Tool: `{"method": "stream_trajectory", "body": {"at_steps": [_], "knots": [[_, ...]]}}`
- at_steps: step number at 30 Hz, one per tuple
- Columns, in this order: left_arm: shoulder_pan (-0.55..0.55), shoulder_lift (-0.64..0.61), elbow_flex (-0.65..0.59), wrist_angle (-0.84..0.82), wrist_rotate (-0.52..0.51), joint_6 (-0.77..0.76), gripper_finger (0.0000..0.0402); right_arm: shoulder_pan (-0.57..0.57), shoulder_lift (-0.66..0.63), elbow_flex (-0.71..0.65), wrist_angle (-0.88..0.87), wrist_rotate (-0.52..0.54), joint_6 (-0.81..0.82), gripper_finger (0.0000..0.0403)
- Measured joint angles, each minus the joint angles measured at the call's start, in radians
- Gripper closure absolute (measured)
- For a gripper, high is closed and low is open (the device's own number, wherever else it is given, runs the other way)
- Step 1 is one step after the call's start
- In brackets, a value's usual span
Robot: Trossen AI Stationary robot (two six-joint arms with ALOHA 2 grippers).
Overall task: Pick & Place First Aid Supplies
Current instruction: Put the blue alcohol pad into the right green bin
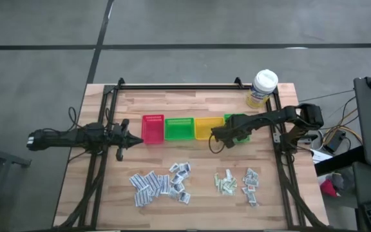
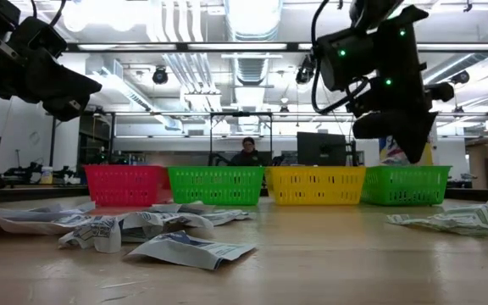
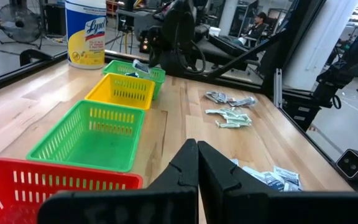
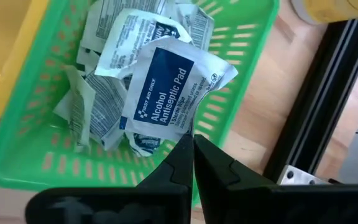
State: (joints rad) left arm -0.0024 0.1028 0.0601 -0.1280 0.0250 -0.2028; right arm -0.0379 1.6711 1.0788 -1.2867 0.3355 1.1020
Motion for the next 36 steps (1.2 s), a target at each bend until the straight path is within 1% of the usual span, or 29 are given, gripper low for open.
{"method": "stream_trajectory", "body": {"at_steps": [9,19,22,27,32,36], "knots": [[0.0,0.0,0.0,0.0,0.0,0.0,0.0401,-0.005,0.002,-0.049,0.135,-0.007,-0.073,0.0394],[0.0,0.0,0.0,0.0,0.0,0.001,0.0401,-0.006,0.002,-0.066,0.135,-0.004,-0.157,0.039],[0.0,0.0,0.0,0.0,0.0,0.001,0.0401,-0.007,0.002,-0.061,0.136,-0.002,-0.168,0.0378],[0.0,0.0,0.0,0.0,0.0,0.001,0.0401,-0.007,0.002,-0.057,0.131,0.005,-0.193,0.0346],[0.0,0.0,0.0,0.0,0.0,0.001,0.0401,-0.007,0.0,-0.057,0.088,0.005,-0.221,0.0314],[0.0,0.0,0.0,0.0,0.0,0.001,0.0401,-0.006,-0.002,-0.053,0.031,0.003,-0.197,0.0301]]}}
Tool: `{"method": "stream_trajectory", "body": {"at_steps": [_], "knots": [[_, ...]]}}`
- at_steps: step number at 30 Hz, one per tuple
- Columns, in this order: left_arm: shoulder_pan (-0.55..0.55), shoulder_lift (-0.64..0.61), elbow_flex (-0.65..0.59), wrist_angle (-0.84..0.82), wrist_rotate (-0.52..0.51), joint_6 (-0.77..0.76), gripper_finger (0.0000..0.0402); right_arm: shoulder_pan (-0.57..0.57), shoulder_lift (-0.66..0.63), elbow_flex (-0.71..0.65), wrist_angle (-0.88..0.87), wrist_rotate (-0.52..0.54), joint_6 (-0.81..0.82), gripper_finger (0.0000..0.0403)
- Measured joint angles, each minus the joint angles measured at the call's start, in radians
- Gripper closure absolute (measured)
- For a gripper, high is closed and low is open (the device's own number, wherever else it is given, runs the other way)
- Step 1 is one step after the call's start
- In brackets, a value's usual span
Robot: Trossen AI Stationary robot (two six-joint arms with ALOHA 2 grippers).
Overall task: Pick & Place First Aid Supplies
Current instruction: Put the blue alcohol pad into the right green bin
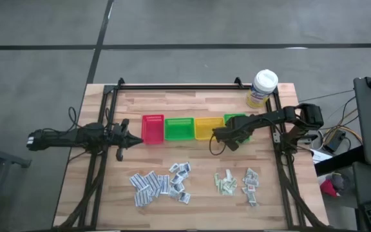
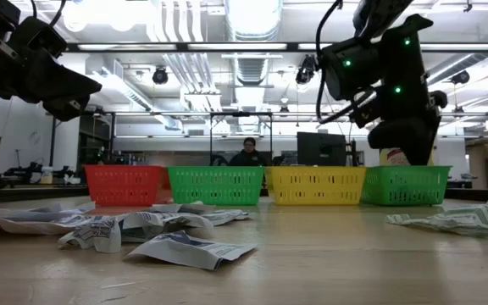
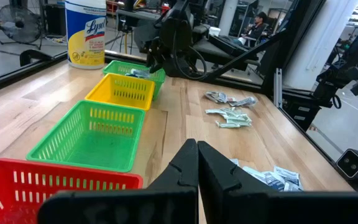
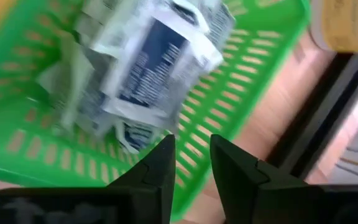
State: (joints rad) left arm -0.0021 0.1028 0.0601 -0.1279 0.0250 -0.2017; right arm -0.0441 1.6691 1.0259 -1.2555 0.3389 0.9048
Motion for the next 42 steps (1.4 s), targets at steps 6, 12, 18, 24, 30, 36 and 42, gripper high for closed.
{"method": "stream_trajectory", "body": {"at_steps": [6,12,18,24,30,36,42], "knots": [[0.0,0.0,0.0,0.0,0.0,0.0,0.0401,0.0,0.0,0.054,-0.021,0.0,0.021,0.031],[0.0,0.0,0.0,0.0,0.0,0.0,0.0401,0.0,0.0,0.148,-0.009,0.035,-0.025,0.0339],[0.0,0.0,0.0,0.0,0.0,0.0,0.0401,-0.007,0.0,0.194,-0.002,0.047,-0.045,0.0372],[0.0,0.0,0.0,0.0,0.0,0.0,0.0401,-0.007,0.0,0.189,0.057,0.046,-0.079,0.0393],[0.0,0.0,0.0,0.0,0.0,0.001,0.0401,0.03,0.0,0.194,0.164,0.001,-0.139,0.0394],[0.0,0.0,0.0,0.0,0.0,0.001,0.0401,0.112,0.0,0.198,0.447,-0.129,-0.292,0.0394],[0.0,0.0,0.0,0.0,0.0,0.001,0.0401,0.192,0.002,0.198,0.716,-0.274,-0.435,0.0394]]}}
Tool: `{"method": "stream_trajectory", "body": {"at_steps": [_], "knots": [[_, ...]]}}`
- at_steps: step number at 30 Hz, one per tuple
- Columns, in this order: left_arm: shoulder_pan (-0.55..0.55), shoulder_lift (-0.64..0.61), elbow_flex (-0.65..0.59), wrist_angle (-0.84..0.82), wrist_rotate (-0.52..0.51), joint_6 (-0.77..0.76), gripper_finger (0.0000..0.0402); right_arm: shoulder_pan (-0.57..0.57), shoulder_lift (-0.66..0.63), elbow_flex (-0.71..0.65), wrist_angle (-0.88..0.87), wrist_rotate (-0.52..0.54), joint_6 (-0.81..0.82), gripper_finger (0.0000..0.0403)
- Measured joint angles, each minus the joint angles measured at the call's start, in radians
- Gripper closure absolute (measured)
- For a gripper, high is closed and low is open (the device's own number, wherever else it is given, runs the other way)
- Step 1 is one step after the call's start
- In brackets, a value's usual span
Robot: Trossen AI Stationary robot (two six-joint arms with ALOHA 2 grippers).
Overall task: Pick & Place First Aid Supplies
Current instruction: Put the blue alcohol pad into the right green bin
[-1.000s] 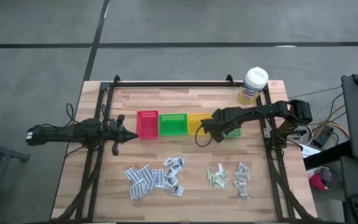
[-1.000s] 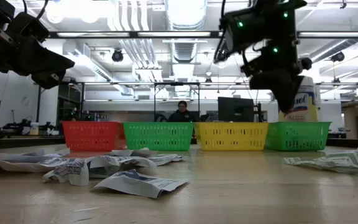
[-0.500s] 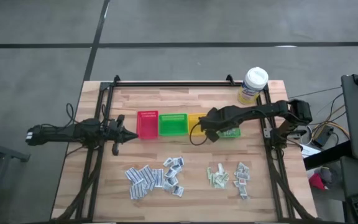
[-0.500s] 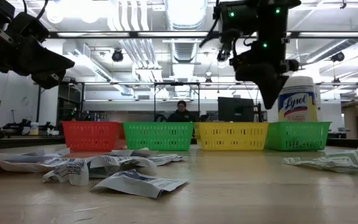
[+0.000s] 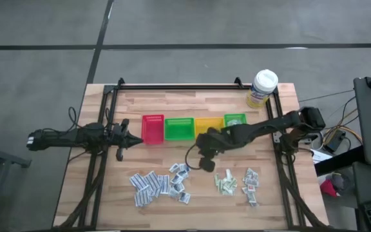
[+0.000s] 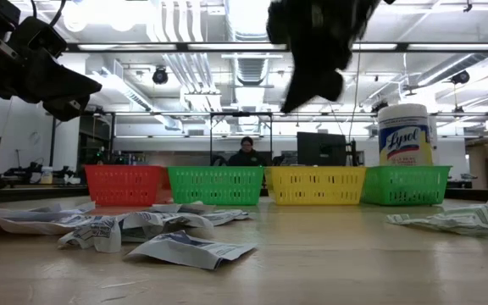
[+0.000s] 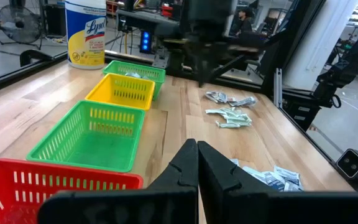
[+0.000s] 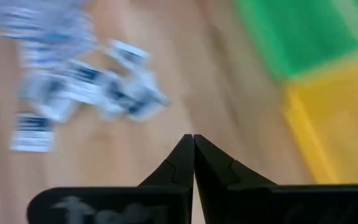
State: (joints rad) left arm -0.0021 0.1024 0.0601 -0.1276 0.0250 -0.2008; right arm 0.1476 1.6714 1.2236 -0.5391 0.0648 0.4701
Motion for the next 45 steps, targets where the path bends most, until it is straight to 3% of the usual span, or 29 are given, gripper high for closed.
{"method": "stream_trajectory", "body": {"at_steps": [8,16,23,28,37,45], "knots": [[0.0,0.0,0.0,0.0,0.0,0.0,0.0401,0.08,0.0,0.0,0.171,-0.021,-0.244,0.0394],[0.0,0.0,0.0,0.0,0.0,0.0,0.0401,0.085,0.001,0.0,0.185,-0.02,-0.268,0.0394],[0.0,0.0,0.0,0.0,-0.004,0.002,0.0401,0.085,0.109,0.039,0.224,-0.044,-0.324,0.0377],[0.0,0.002,0.0,0.0,-0.004,0.001,0.0401,0.077,0.211,0.171,0.143,-0.039,-0.402,0.035],[0.0,0.003,0.0,0.0,-0.008,0.008,0.0401,0.069,0.473,0.511,-0.217,-0.036,-0.484,0.0309],[0.0,0.004,0.0,0.0,-0.009,0.008,0.0401,0.067,0.68,0.801,-0.415,0.002,-0.575,0.0291]]}}
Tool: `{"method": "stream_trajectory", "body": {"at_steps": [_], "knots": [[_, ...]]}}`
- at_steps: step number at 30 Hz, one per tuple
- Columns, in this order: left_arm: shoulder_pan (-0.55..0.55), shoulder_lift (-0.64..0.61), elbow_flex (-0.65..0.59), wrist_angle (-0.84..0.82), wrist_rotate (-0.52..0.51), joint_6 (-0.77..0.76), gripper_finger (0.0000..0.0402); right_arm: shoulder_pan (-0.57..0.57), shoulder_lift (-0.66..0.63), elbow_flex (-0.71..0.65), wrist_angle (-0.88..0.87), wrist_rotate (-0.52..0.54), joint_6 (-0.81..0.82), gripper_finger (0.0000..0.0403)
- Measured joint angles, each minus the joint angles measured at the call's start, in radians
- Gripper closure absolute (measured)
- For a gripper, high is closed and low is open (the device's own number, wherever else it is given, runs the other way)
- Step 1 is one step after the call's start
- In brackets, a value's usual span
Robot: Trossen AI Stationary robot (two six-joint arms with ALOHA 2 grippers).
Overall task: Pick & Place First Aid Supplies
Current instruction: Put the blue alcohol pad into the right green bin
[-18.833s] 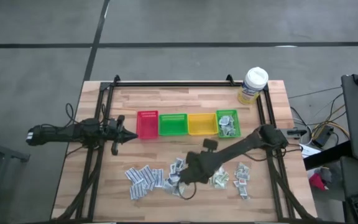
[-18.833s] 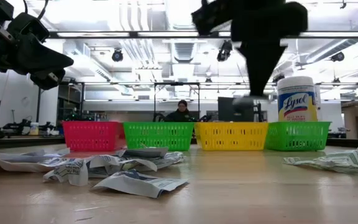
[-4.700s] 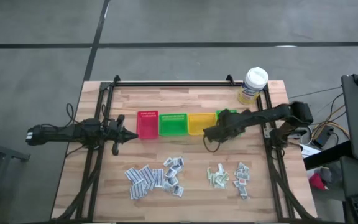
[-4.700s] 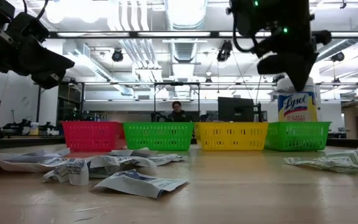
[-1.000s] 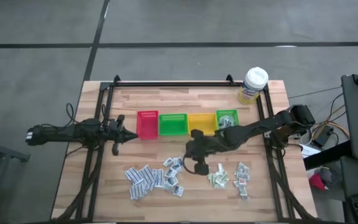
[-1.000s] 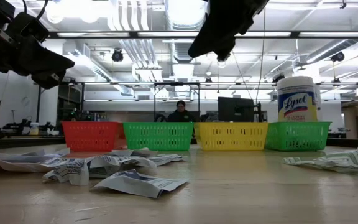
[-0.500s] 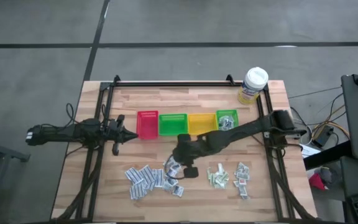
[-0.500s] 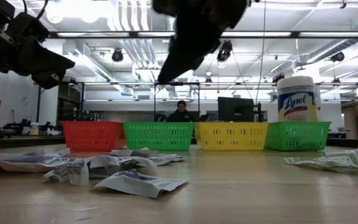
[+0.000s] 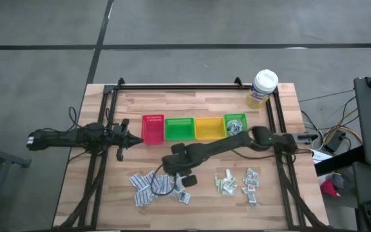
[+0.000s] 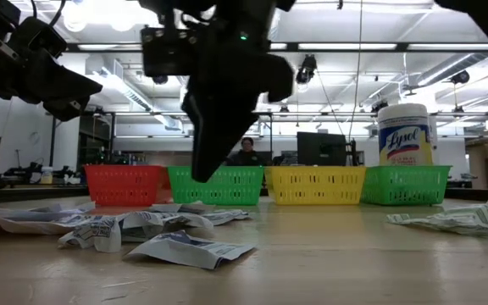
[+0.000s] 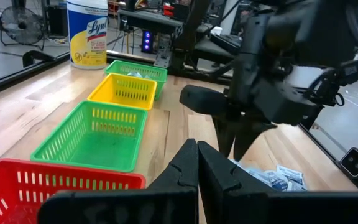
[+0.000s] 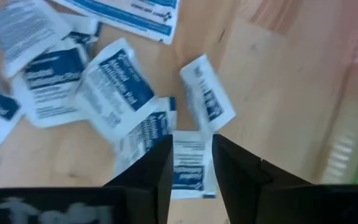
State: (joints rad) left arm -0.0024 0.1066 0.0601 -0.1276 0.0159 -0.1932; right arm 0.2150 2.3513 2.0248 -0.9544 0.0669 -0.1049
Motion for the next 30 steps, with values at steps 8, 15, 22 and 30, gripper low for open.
{"method": "stream_trajectory", "body": {"at_steps": [8,15,22,30], "knots": [[0.0,0.001,0.0,0.0,-0.002,0.008,0.0401,-0.013,0.106,0.179,-0.127,0.041,-0.03,0.0277],[0.0,0.001,0.0,0.001,-0.017,0.016,0.0401,-0.029,0.116,0.179,-0.142,0.039,-0.004,0.0284],[0.0,0.001,0.0,0.001,-0.017,0.012,0.0401,-0.032,0.116,0.175,-0.127,0.026,0.0,0.0288],[0.0,0.001,0.0,0.001,-0.017,0.028,0.0401,-0.032,0.118,0.174,-0.122,-0.018,-0.003,0.0275]]}}
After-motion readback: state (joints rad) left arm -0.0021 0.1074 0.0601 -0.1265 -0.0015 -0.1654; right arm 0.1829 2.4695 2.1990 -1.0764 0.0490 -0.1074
